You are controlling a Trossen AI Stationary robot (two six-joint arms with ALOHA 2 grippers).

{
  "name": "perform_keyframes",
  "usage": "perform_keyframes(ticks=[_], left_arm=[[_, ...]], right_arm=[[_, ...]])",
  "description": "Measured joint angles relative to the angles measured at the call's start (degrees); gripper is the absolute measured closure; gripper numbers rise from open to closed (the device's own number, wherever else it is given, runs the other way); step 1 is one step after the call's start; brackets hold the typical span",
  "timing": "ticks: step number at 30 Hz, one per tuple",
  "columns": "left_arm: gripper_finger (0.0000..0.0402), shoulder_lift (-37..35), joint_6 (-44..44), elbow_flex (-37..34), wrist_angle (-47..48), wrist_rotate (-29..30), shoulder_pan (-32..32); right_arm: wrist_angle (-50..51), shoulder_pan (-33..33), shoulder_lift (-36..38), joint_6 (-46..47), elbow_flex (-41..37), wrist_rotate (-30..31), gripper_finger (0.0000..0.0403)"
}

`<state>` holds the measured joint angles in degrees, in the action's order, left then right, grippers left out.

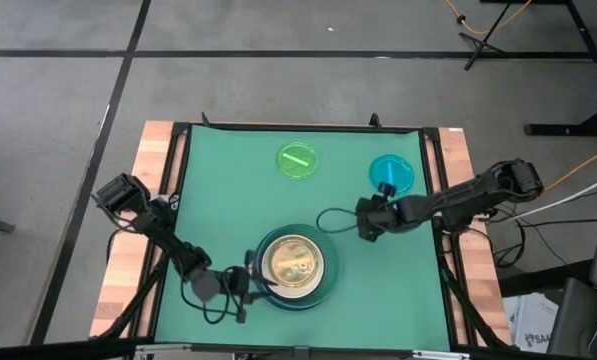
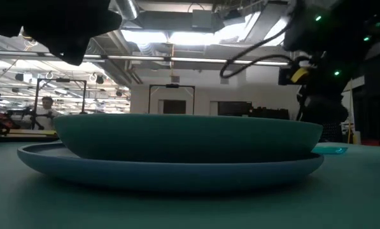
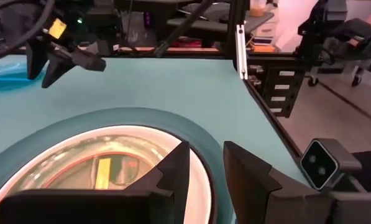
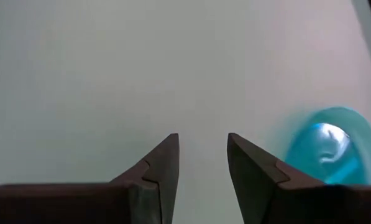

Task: Stack plastic plates
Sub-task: Stack the blue transparent plate on top of the orange transparent plate

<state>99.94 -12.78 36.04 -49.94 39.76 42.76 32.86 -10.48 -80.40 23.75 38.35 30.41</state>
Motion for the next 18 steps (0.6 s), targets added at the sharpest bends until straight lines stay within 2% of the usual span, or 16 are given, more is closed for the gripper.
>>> perform_keyframes(ticks=[5,10,18], left_arm=[[0.0310,0.0,-0.5,-1.0,-2.4,-0.5,-0.3],[0.0310,0.0,-0.6,-0.7,-2.6,-1.8,-0.4],[0.0310,0.0,-0.6,-0.6,-2.2,-1.9,-0.4]], right_arm=[[1.2,6.4,0.0,-2.6,0.0,-0.9,0.0274],[1.2,12.0,0.0,-5.3,0.0,-6.6,0.0274],[3.6,17.2,-0.2,-4.9,0.0,-5.6,0.0274]])
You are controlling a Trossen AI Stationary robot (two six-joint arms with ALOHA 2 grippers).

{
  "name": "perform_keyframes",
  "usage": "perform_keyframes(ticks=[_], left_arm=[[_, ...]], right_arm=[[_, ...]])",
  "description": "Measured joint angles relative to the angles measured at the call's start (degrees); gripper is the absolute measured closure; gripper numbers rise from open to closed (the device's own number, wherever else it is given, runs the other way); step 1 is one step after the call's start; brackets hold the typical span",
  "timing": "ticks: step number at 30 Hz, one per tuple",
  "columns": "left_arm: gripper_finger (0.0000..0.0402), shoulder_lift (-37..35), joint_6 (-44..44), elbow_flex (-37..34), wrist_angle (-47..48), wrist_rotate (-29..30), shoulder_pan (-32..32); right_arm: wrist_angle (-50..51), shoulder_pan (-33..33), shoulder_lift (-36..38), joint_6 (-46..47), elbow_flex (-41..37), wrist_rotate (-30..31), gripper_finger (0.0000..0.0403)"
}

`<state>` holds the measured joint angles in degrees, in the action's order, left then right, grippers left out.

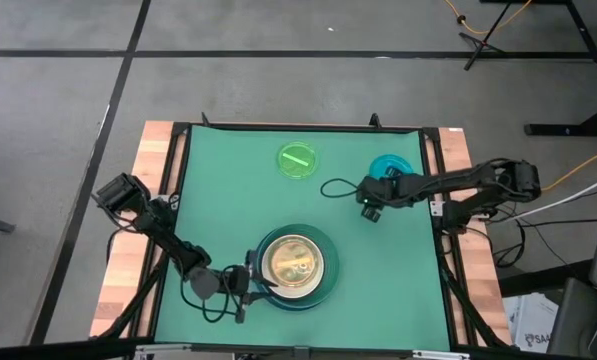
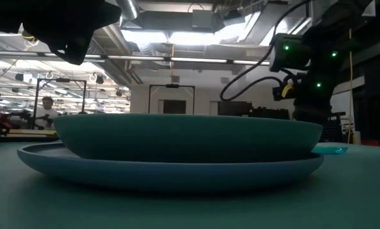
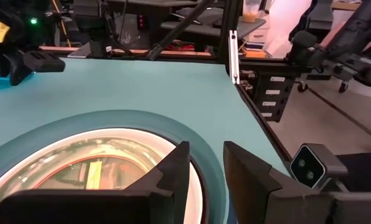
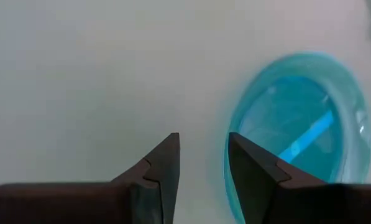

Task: Stack plastic plates
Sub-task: Stack the blue transparent plate on top of the orange transparent plate

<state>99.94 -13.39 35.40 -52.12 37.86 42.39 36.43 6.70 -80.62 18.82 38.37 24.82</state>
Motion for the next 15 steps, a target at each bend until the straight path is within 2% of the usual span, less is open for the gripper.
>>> perform_keyframes(ticks=[4,12,15], left_arm=[[0.0310,0.0,0.0,0.0,0.2,0.0,0.0],[0.0310,0.0,0.0,0.0,0.2,0.0,0.0],[0.0310,0.0,0.0,0.0,0.2,0.0,0.0]], right_arm=[[0.0,2.1,0.0,0.7,0.0,-3.4,0.0274],[-1.1,5.8,0.0,0.5,0.0,-1.4,0.0274],[-4.5,7.2,-0.6,0.3,-0.5,-2.1,0.0274]])
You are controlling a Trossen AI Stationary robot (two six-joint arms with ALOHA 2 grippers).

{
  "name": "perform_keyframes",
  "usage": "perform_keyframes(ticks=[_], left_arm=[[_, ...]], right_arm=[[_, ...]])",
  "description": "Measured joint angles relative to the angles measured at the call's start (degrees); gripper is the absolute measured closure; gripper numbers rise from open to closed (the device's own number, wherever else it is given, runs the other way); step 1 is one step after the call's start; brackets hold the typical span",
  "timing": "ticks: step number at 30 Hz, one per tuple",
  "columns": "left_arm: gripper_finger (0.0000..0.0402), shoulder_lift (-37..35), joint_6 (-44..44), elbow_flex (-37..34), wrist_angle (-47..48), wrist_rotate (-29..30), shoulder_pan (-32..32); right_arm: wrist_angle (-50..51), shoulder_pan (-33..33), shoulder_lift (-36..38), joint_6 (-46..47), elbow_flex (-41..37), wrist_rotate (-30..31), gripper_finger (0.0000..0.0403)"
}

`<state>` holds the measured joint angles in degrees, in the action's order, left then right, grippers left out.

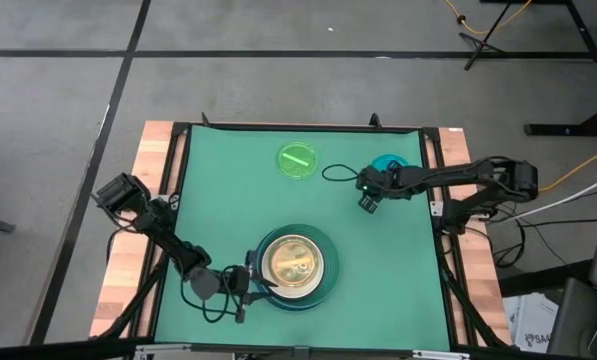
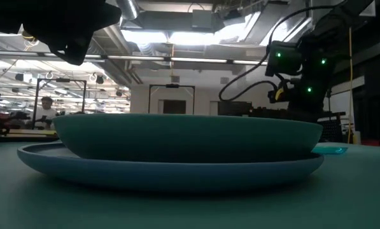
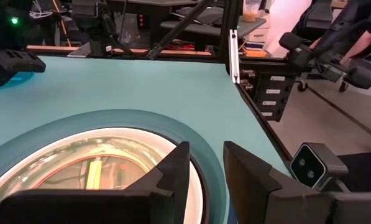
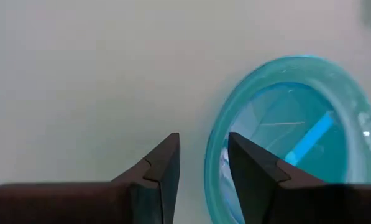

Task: Stack plastic plates
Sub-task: Stack the blue transparent plate on top of the orange transparent plate

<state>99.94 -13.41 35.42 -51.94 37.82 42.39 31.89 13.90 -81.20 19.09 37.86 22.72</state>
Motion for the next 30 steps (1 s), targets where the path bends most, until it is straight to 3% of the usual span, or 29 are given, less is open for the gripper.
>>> perform_keyframes(ticks=[16,26,30], left_arm=[[0.0310,0.0,0.0,0.0,0.0,0.0,0.0],[0.0310,0.0,0.0,0.0,0.0,0.0,0.0],[0.0310,0.0,0.0,0.0,0.0,0.0,0.0]], right_arm=[[-5.7,3.5,-4.3,-1.4,-2.0,2.1,0.0279],[-5.6,3.5,-4.3,-3.5,-2.0,3.2,0.0394],[-6.7,3.4,-4.3,-3.6,-2.0,3.1,0.0392]])
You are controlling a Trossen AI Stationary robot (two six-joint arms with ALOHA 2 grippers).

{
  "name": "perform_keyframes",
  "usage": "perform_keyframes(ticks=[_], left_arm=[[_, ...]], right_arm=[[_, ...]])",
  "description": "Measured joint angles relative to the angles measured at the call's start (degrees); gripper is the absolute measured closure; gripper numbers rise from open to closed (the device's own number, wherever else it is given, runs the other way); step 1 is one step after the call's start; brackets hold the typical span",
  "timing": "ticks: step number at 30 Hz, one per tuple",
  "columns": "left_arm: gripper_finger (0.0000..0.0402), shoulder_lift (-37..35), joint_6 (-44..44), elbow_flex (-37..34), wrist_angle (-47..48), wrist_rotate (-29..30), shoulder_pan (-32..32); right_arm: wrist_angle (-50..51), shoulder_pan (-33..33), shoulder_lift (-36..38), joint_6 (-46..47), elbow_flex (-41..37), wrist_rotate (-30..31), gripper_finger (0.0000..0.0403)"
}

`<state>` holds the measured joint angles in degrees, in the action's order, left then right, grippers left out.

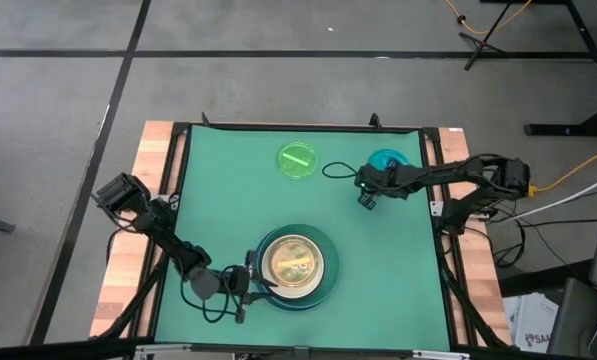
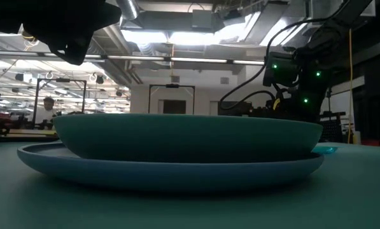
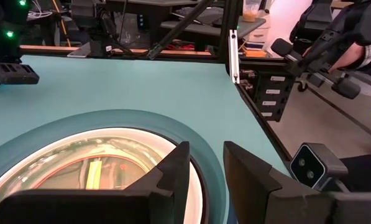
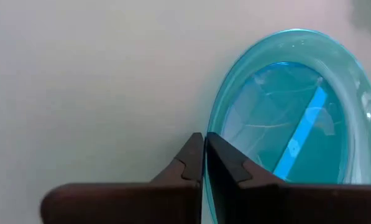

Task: Stack plastic plates
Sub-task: Stack the blue transparent plate on top of the orange transparent plate

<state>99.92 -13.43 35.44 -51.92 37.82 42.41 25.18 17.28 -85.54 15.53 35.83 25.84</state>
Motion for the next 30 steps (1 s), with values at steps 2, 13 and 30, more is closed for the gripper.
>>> perform_keyframes(ticks=[2,13,30], left_arm=[[0.0310,0.0,0.0,0.0,0.0,0.0,0.0],[0.0310,0.0,0.0,0.0,0.0,0.0,0.0],[0.0310,0.0,0.1,0.0,0.0,0.0,0.0]], right_arm=[[-0.4,0.0,0.0,-0.7,0.0,-1.1,0.0392],[-1.3,-6.5,0.0,-4.0,0.5,-0.9,0.0400],[-5.7,-26.6,0.0,-8.5,6.6,-2.3,0.0402]])
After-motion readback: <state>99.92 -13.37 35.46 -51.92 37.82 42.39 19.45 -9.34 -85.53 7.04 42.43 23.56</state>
